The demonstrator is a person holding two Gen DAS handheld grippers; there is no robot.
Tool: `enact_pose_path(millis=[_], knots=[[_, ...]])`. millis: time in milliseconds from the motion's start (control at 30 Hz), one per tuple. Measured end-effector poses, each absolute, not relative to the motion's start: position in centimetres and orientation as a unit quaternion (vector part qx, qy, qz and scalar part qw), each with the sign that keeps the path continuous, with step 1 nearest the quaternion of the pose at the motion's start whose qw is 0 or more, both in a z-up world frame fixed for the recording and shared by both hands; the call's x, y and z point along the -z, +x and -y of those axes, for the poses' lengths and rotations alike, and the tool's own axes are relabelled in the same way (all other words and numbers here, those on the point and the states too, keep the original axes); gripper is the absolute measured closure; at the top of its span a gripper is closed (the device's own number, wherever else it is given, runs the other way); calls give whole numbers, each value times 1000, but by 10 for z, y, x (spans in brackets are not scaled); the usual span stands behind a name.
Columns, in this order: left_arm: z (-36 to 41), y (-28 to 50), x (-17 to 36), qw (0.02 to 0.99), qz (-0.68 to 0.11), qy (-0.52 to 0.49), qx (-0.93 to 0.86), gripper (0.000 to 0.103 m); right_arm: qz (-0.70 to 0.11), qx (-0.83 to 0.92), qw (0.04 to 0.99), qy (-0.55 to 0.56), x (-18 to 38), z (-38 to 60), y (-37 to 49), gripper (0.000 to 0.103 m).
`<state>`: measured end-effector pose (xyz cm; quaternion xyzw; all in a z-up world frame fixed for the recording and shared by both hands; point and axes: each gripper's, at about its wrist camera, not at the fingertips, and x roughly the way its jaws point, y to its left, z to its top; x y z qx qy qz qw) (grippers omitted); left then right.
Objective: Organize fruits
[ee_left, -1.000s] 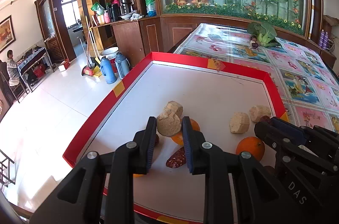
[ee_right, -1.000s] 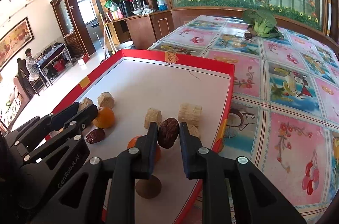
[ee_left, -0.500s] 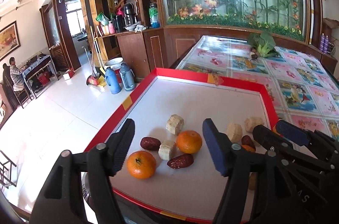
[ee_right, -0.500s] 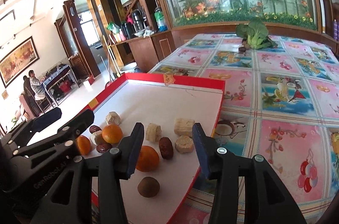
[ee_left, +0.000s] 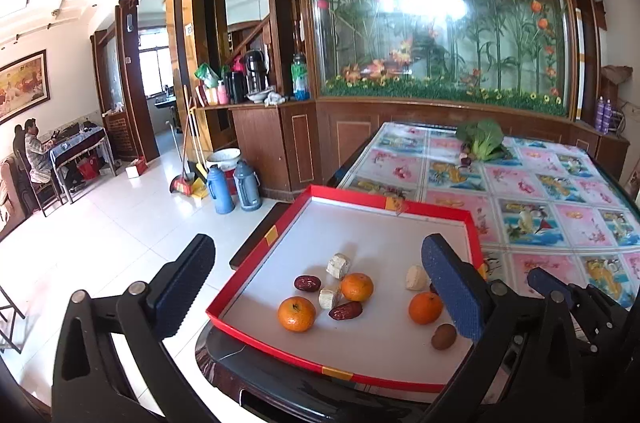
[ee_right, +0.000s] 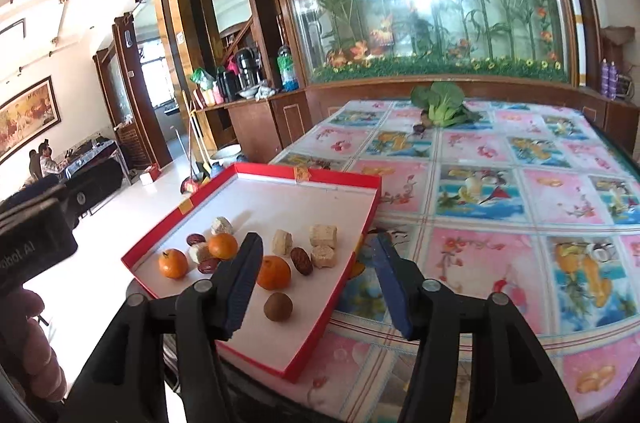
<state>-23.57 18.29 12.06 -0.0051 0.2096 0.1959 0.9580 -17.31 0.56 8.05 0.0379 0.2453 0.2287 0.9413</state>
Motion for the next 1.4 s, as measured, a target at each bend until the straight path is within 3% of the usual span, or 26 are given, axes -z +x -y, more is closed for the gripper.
enact_pose_path(millis=[333, 767, 1400], knots=[[-171, -299, -154, 970, -176, -20, -167, 0, -200, -207, 955, 66, -126, 27, -241, 27], [-188, -335, -151, 957, -196, -48, -210, 0, -156, -238, 956, 78, -147, 35, -270, 24], [-182, -353, -162, 953, -184, -12, -240, 0, -120, -248, 961, 30, -152, 21, -293, 24]])
